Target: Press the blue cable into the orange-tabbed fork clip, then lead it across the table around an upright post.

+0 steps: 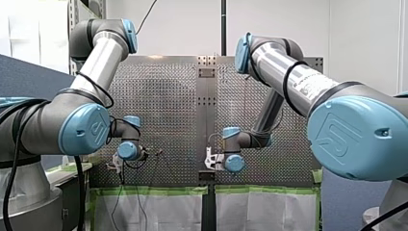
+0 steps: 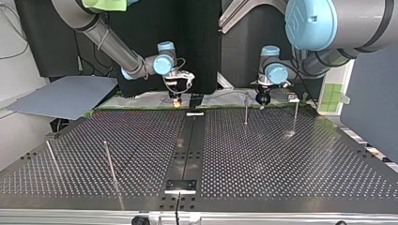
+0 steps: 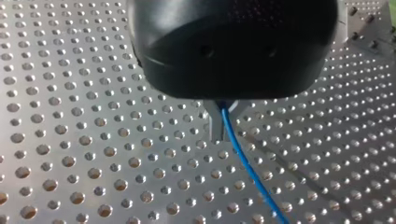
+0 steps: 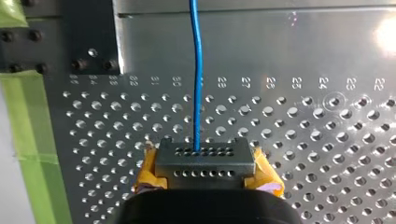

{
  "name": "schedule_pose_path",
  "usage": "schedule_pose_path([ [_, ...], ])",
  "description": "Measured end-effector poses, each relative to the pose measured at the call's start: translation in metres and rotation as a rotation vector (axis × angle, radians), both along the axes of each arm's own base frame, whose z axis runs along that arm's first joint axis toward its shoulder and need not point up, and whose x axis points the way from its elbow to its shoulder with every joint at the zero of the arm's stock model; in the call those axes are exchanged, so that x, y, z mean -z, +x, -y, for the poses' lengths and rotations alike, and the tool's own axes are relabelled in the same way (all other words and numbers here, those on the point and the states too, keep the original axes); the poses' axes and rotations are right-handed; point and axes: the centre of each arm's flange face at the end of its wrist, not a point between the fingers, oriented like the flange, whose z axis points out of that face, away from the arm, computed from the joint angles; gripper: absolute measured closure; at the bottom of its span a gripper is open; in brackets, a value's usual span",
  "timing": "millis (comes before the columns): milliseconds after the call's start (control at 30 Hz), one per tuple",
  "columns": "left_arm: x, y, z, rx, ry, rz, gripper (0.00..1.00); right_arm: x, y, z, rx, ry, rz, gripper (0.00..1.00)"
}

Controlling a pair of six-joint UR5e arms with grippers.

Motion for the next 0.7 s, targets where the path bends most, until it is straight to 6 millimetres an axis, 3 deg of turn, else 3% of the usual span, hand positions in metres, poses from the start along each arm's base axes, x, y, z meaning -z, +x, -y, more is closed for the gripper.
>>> schedule_pose_path([
  [367,-0.001,0.003,-0.007,-0.013,0.0,0.001,1.0,-0.011,-0.002,0.02,0.021,-0.016,0.015,1.0],
  [700,-0.002,0.006,-0.011,-0.02,0.0,0.013,1.0,-0.013,-0.024,0.042,0.109,-0.02,0.031,1.0],
])
